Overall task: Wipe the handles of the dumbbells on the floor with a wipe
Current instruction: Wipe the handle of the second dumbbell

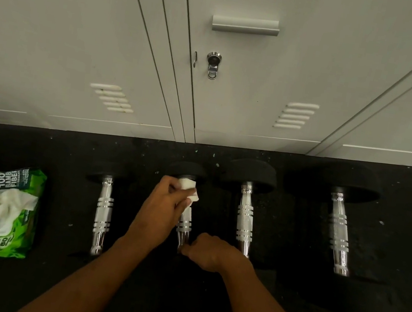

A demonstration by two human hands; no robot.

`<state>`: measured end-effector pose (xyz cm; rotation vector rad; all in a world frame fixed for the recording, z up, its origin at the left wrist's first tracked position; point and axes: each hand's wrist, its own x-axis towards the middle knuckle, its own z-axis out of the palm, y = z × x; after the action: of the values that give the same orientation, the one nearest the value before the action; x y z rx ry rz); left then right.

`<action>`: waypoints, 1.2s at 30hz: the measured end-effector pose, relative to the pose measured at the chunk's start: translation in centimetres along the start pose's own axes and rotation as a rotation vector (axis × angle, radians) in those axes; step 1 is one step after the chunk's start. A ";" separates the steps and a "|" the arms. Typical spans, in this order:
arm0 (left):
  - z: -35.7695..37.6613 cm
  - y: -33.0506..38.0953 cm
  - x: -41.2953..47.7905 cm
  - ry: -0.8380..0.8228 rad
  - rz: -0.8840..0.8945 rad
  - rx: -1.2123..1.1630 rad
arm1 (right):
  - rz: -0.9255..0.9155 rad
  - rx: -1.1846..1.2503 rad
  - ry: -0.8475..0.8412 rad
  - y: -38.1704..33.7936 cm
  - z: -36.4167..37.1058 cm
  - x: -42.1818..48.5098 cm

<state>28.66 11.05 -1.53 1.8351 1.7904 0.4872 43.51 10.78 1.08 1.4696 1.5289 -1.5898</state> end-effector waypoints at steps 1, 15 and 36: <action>0.1 0.3 -0.4 0.051 -0.079 -0.078 | 0.003 -0.003 0.000 0.0 0.0 0.1; 0.9 2.1 1.4 0.193 -0.586 -0.362 | -0.009 0.038 0.009 -0.2 0.1 -0.2; 2.8 0.7 -4.6 -0.037 -0.728 -0.699 | -0.014 -0.052 0.046 -0.2 0.4 -0.2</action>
<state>30.61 6.18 -2.88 0.6635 1.7916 0.6578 43.22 10.45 1.24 1.4793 1.5974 -1.5224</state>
